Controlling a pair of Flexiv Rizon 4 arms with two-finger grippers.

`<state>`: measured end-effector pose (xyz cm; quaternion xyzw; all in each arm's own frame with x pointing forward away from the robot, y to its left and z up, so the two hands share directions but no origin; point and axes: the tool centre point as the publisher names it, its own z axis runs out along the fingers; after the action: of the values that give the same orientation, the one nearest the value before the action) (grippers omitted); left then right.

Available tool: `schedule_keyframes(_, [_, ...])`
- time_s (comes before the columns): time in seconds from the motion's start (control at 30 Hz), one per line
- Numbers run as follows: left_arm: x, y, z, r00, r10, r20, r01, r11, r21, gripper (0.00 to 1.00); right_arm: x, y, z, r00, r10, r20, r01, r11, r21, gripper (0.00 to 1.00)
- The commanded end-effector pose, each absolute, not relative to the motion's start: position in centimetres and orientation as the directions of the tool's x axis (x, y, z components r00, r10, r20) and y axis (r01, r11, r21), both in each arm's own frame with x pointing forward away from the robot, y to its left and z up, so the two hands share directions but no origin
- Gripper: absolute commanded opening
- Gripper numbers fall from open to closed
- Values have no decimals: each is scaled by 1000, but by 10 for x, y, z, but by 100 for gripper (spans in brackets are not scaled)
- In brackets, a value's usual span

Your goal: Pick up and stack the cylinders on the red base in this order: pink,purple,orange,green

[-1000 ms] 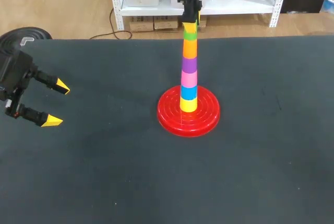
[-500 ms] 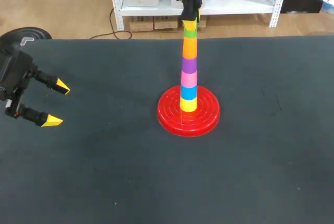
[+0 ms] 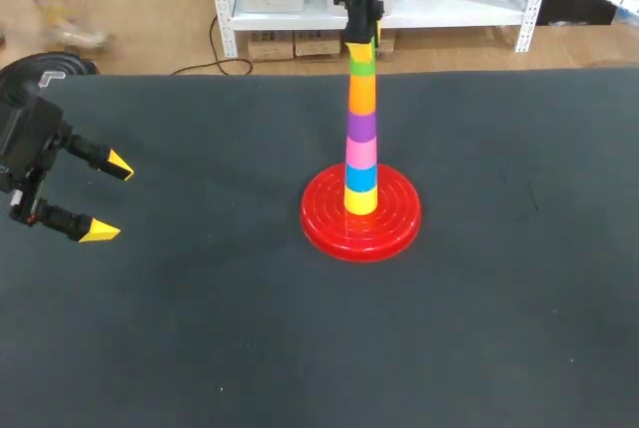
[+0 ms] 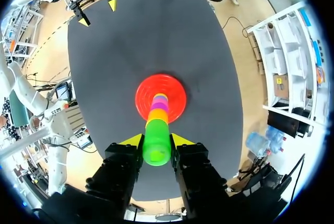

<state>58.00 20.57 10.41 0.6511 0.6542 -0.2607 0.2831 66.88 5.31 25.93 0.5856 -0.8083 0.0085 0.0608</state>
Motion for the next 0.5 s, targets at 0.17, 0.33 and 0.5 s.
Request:
schedule_keyframes(0.17, [580, 206, 103, 11, 702, -712, 999, 16, 32, 100, 663, 50, 262, -312, -944, 104, -947, 317, 42, 0])
schedule_keyframes(0.33, [580, 206, 103, 11, 702, -712, 999, 16, 32, 100, 662, 50, 262, -310, -945, 103, -948, 315, 42, 0])
schedule_keyframes(0.5, [580, 206, 103, 11, 702, -712, 999, 16, 32, 100, 661, 49, 255, -311, -945, 100, -947, 317, 53, 0])
